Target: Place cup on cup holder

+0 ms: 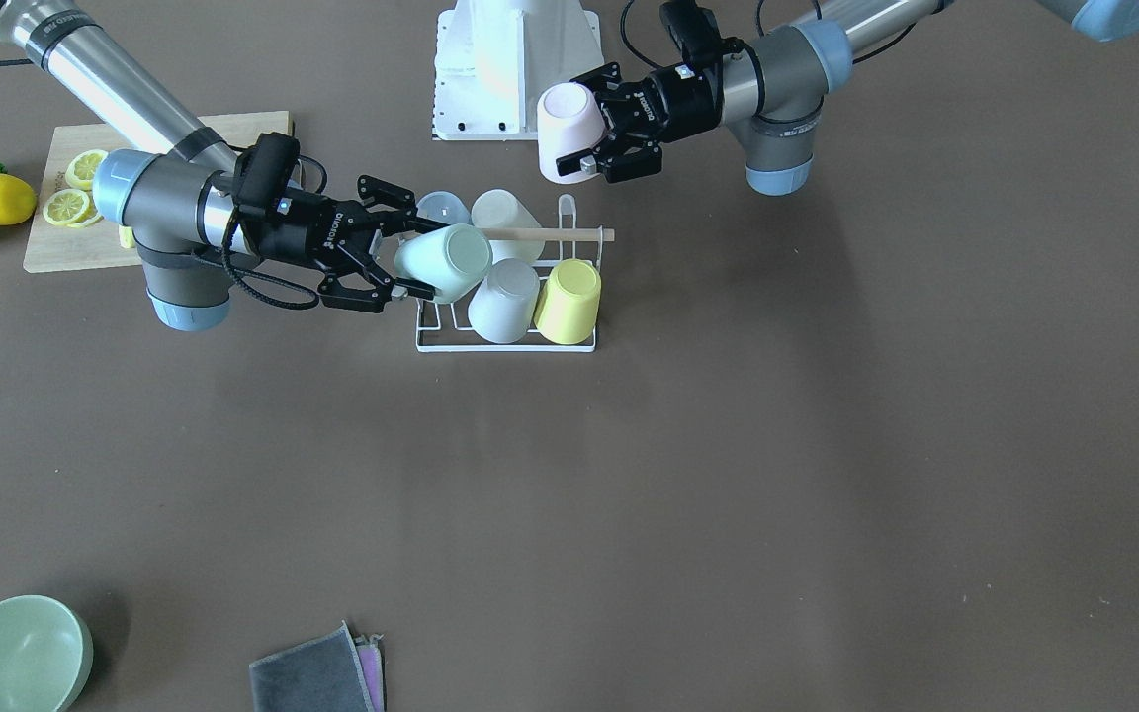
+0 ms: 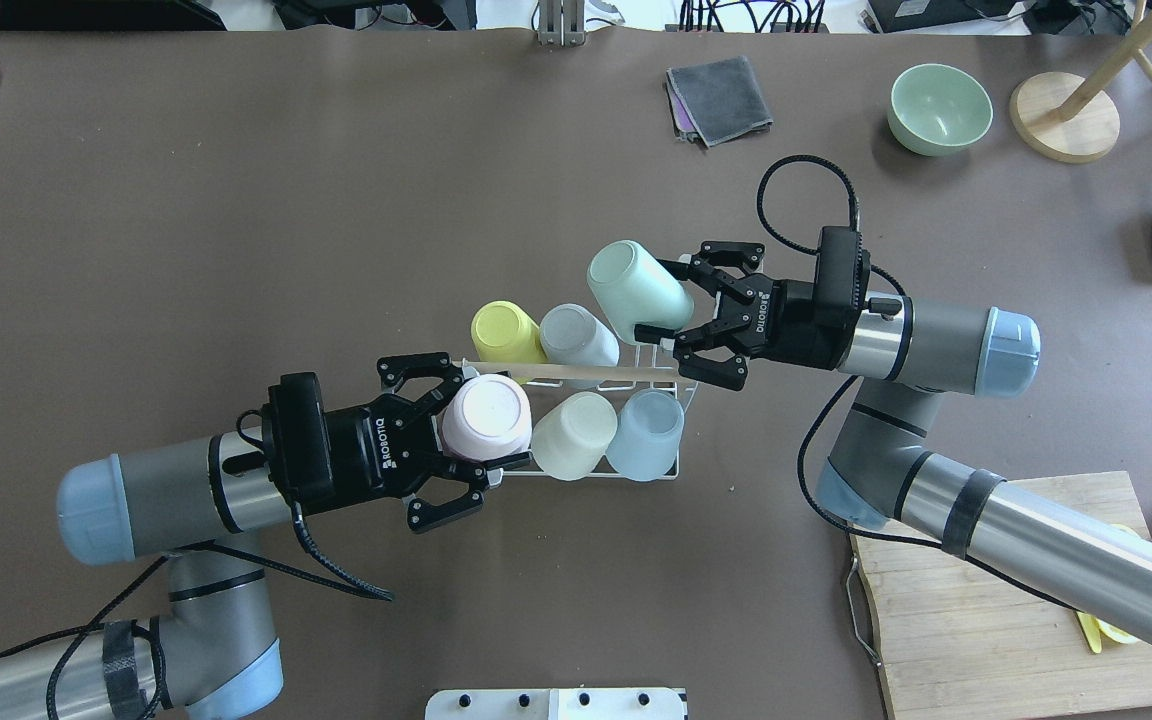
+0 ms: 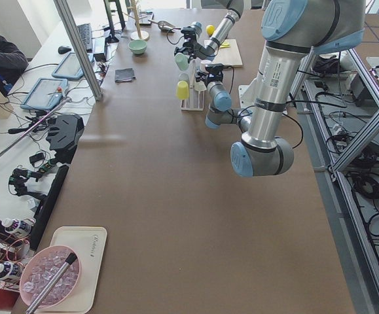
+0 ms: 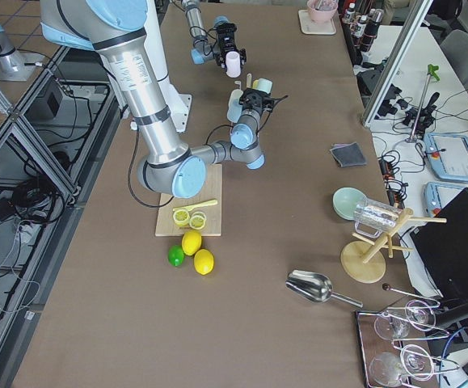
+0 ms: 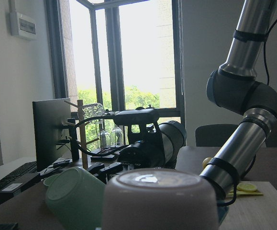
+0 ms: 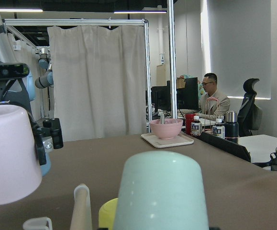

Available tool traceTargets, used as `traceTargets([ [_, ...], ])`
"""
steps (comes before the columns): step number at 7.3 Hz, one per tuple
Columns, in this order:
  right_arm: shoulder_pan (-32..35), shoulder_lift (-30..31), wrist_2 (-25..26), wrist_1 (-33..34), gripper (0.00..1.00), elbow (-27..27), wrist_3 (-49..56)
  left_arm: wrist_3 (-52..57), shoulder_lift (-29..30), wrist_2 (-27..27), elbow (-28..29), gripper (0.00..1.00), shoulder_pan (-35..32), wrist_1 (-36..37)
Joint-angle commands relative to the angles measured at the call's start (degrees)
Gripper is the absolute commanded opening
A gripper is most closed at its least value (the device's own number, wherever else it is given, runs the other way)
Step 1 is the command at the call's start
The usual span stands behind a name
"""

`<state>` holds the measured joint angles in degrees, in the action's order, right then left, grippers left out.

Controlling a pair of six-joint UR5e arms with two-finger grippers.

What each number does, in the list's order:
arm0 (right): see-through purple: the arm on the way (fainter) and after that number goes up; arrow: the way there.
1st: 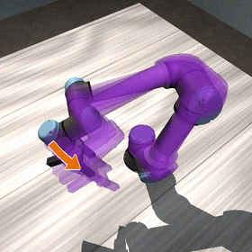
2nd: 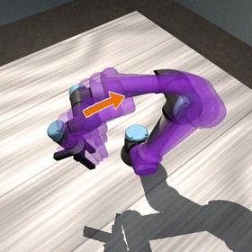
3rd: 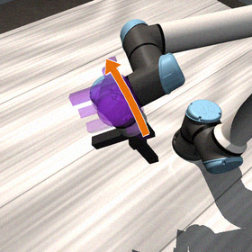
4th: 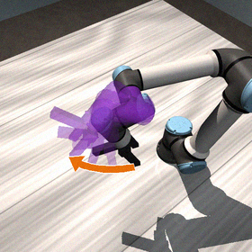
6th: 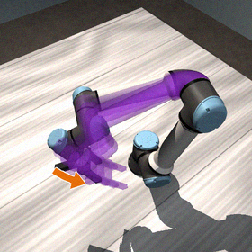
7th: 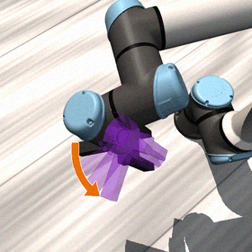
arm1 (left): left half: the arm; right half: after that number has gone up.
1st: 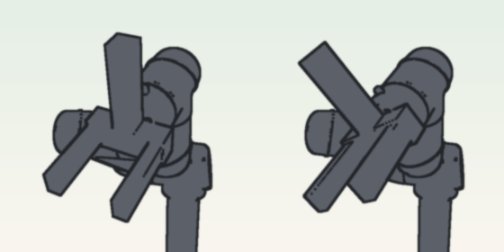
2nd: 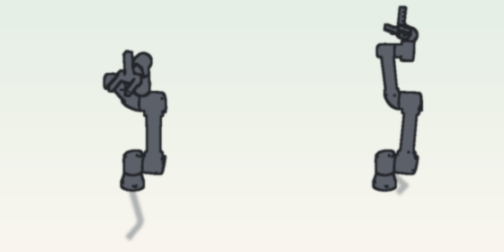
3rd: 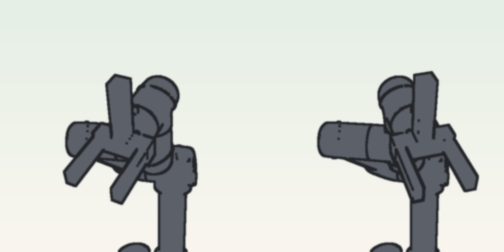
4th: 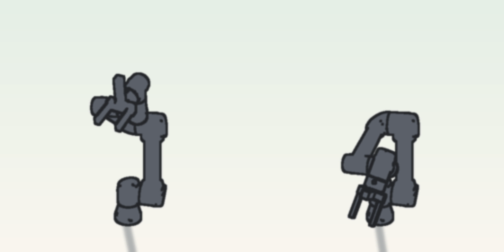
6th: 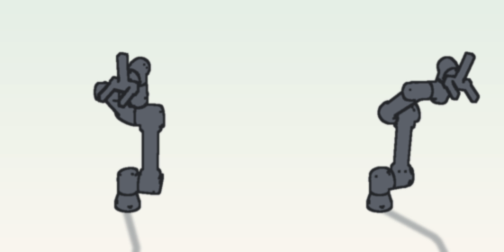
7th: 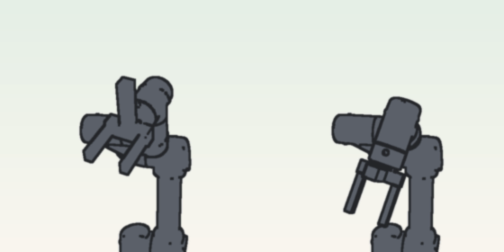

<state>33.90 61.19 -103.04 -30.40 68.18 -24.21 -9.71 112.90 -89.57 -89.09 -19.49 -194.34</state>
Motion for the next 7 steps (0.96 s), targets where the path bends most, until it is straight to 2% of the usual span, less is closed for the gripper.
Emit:
traceTargets([
  [1,-0.94,0.42,0.12,-0.01,0.32,-0.06,0.83,0.13,1.53,0.36,1.98,0.49,0.33,0.19],
  [3,-0.85,1.29,-0.14,-0.01,0.34,0.11,0.74,0.31,1.8,3.24,2.34,0.5,0.24,0.27],
  [6,-0.15,2.0,-0.67,-0.1,0.46,0.38,0.13,0.92,1.71,5.02,4.53,0.5,0.24,0.19],
  [7,-0.15,2.35,-0.67,-0.19,0.6,0.64,0.04,0.92,1.71,4.85,4.8,0.5,0.24,0.27],
])
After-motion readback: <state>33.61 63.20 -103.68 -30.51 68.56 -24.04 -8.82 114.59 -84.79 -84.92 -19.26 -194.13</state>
